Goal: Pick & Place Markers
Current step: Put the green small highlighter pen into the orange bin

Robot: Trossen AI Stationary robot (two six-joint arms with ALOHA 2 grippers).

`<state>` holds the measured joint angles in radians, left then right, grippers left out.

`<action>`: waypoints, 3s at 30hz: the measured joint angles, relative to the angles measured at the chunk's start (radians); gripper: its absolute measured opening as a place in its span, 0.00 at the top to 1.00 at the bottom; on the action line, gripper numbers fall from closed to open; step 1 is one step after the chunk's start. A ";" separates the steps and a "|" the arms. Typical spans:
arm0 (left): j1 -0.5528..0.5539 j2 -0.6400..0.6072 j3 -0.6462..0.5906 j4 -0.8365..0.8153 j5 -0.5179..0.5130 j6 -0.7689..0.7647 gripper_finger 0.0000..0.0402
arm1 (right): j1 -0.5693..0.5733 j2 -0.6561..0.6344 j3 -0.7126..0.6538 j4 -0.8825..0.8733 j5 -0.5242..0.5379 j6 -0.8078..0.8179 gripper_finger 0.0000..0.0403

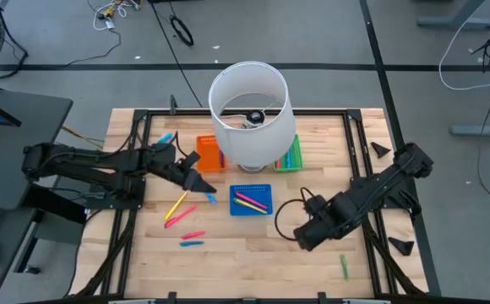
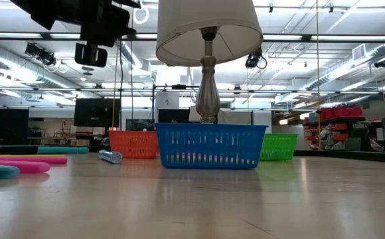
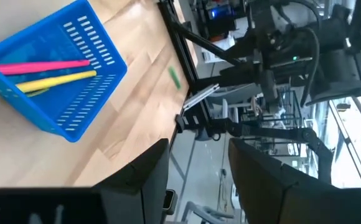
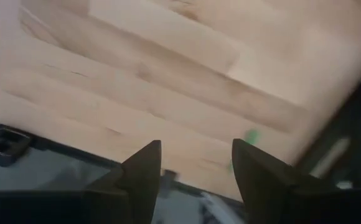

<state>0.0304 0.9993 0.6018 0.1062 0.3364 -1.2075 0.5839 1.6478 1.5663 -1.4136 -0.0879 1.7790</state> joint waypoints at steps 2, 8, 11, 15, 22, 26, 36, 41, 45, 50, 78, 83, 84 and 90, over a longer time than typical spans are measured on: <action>-0.009 0.000 0.000 0.000 -0.001 0.000 0.57 | 0.014 0.001 -0.034 0.072 0.005 0.043 0.51; -0.024 0.000 0.000 -0.002 -0.002 0.010 0.57 | 0.058 0.002 -0.202 0.367 -0.002 0.136 0.51; -0.024 0.000 0.000 -0.005 -0.002 0.010 0.57 | 0.083 0.002 -0.290 0.444 -0.027 0.197 0.51; -0.024 0.000 0.000 -0.007 -0.002 0.011 0.57 | 0.130 0.002 -0.391 0.548 -0.097 0.273 0.51; -0.023 0.000 0.000 -0.007 -0.007 0.015 0.57 | 0.214 0.002 -0.511 0.679 -0.161 0.361 0.51; -0.023 0.000 0.000 -0.008 -0.034 0.015 0.57 | 0.242 -0.002 -0.559 0.691 -0.206 0.382 0.51; -0.023 0.000 0.000 -0.008 -0.061 0.010 0.57 | 0.304 -0.092 -0.743 0.841 -0.219 0.504 0.51; -0.023 0.001 0.000 -0.010 -0.075 0.008 0.57 | 0.312 -0.140 -0.829 0.902 -0.218 0.513 0.51; -0.023 0.001 0.000 -0.013 -0.074 -0.001 0.57 | 0.311 -0.145 -0.925 1.056 -0.228 0.527 0.51; -0.023 0.001 0.000 -0.013 -0.074 -0.012 0.57 | 0.312 -0.149 -0.998 1.179 -0.244 0.548 0.51; -0.022 0.001 0.000 -0.014 -0.123 -0.012 0.57 | 0.313 -0.144 -1.003 1.259 -0.227 0.485 0.94; -0.022 0.001 0.000 -0.014 -0.127 -0.017 0.57 | 0.307 -0.145 -1.001 1.242 -0.191 0.488 0.94; -0.022 0.001 0.000 -0.014 -0.130 -0.019 0.57 | 0.303 -0.145 -1.001 1.238 -0.185 0.488 0.94; -0.022 0.001 0.000 -0.014 -0.150 -0.020 0.57 | 0.252 -0.145 -1.001 1.225 -0.170 0.479 0.93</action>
<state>0.0082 1.0000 0.6018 0.0925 0.1860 -1.2274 0.8358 1.5024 0.5658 -0.1890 -0.2581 2.2585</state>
